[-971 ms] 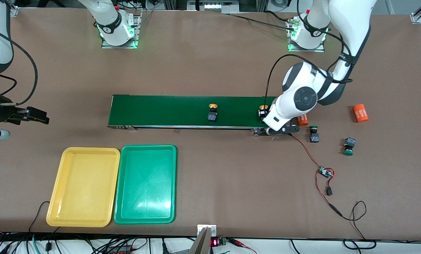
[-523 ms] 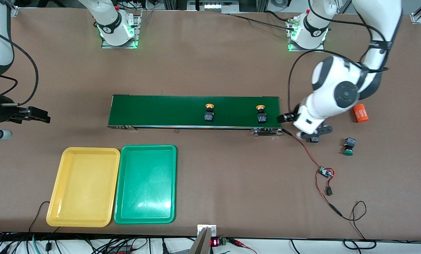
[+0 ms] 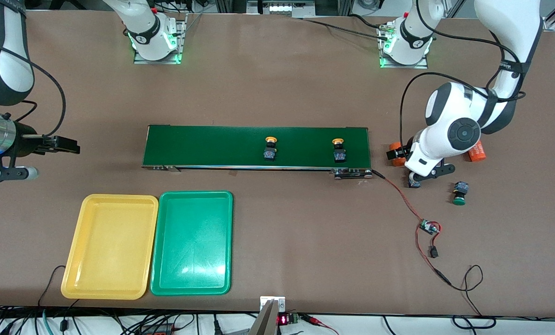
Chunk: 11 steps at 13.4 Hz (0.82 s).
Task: Sort buttons by color to trays
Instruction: 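Grasp an orange battery with the left gripper while the right gripper approaches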
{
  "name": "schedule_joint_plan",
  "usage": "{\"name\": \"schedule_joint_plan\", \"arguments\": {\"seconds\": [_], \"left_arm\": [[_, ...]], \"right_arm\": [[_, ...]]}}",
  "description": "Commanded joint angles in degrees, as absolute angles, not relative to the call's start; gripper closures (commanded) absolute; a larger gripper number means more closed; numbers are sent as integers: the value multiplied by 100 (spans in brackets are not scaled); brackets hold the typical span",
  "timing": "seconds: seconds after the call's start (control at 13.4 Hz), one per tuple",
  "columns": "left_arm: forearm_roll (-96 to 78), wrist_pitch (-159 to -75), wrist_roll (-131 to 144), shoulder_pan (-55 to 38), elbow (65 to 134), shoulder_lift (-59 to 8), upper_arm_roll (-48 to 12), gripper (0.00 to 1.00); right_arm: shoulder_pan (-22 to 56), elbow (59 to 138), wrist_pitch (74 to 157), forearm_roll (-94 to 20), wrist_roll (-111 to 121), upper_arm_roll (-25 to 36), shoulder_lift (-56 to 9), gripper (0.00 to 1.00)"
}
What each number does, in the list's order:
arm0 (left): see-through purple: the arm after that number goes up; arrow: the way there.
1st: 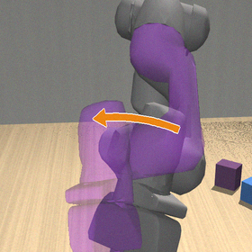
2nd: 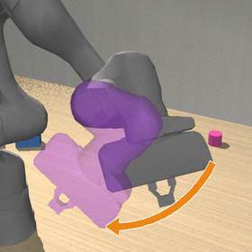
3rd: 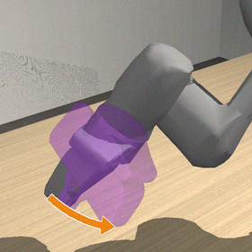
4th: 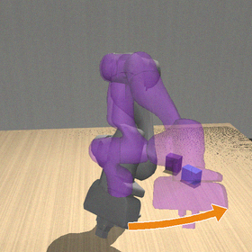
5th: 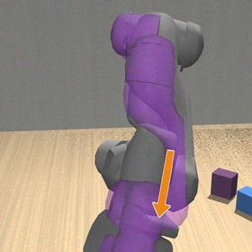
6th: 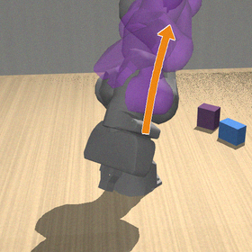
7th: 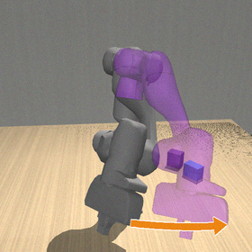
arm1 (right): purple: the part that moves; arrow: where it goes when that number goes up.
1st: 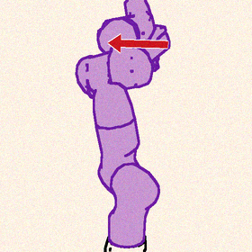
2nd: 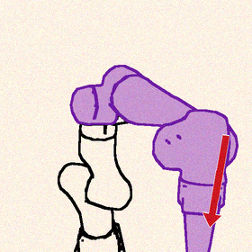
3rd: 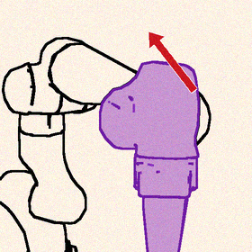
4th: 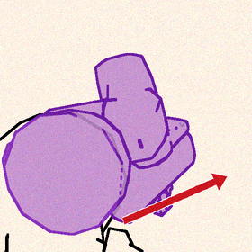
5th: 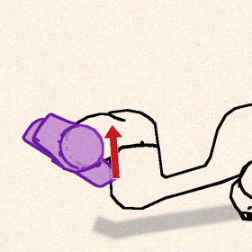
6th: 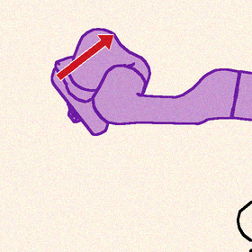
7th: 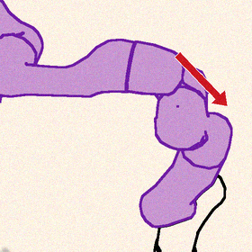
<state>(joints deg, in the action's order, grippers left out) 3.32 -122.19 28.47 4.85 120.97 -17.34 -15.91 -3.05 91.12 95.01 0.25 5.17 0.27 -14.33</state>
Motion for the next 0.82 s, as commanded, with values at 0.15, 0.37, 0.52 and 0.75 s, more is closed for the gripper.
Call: {"name": "schedule_joint_plan", "arguments": {"seconds": [0.15,0.37,0.52,0.75], "left_arm": [[492,-12999,2717,527,12604,-1924,-1643,0],[492,-13139,1857,623,12568,-2126,-1635,0],[492,-13175,1714,677,12577,-2223,-1635,0],[492,-13315,1705,685,12603,-2355,-1635,0]], "right_arm": [[-343,10763,10614,-44,571,26,-477,0],[-308,11424,10985,-44,571,26,-81,0],[-282,11749,11144,-53,563,9,87,0],[209,11926,11144,-70,274,0,228,0]]}}
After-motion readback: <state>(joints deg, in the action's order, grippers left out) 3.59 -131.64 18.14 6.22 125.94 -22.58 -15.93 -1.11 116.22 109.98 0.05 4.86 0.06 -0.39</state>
